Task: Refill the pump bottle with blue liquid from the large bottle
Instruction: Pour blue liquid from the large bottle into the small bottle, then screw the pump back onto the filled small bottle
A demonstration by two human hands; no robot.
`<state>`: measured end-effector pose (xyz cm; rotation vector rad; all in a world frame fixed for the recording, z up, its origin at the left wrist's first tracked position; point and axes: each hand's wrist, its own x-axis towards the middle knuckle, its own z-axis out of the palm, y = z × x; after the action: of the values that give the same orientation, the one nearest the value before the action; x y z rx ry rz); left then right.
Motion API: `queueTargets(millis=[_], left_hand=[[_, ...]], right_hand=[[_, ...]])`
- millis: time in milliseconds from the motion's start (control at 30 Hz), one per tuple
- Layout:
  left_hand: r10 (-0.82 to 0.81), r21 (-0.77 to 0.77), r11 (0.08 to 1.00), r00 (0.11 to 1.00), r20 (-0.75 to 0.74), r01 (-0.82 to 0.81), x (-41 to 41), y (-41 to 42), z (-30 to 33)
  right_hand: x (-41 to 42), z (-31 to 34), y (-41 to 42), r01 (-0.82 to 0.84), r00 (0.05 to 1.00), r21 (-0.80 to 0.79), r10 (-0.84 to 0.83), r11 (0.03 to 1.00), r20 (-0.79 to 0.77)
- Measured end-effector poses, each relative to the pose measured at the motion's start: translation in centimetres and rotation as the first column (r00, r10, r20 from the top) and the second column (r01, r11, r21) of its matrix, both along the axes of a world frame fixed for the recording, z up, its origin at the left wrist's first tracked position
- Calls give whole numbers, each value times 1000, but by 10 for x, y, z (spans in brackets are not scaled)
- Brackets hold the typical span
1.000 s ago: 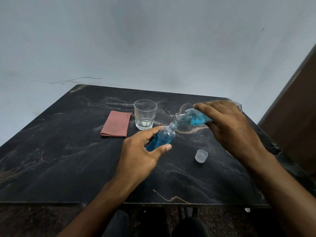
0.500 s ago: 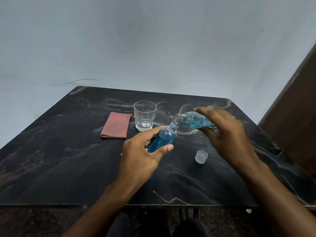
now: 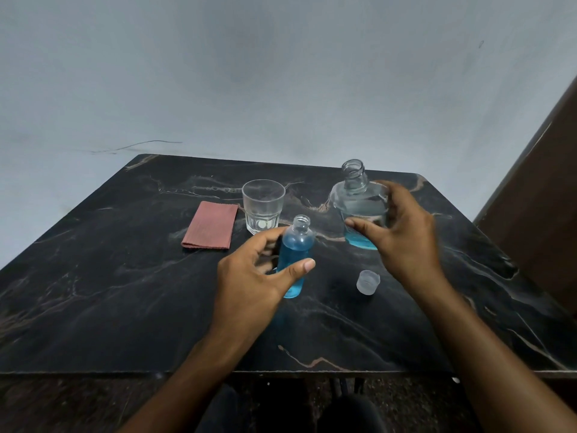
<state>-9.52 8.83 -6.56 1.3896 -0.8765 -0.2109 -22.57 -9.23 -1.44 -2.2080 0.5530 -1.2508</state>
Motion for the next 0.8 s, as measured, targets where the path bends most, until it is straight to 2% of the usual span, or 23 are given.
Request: queueTargets(millis=[167,267,400,633,733,800], left_hand=[[17,31,999,999,-51,-15,2,5,-6],[18,61,998,998,-60,-14,6,9,-9],[32,106,994,999,-39,-28,10,11,-12],[3,158,987,997,-73,9,10,14,-16],[-3,160,987,997,-75,15,8,14,-19],[-8,166,986,997,-76,20,7,14,-22]], right_hand=[[15,-10,-23,-49,998,364,34,930,48],[19,-17,-29,-52,998,476,37,878,41],[19,-26,-30,-41,998,535,65,844,-26],[11,-26,-29,-85,990,588,135,804,-42],[6,-24,-24,-34,981,559,135,829,-140],[0,-22,-18,26,984,489,63,872,-165]])
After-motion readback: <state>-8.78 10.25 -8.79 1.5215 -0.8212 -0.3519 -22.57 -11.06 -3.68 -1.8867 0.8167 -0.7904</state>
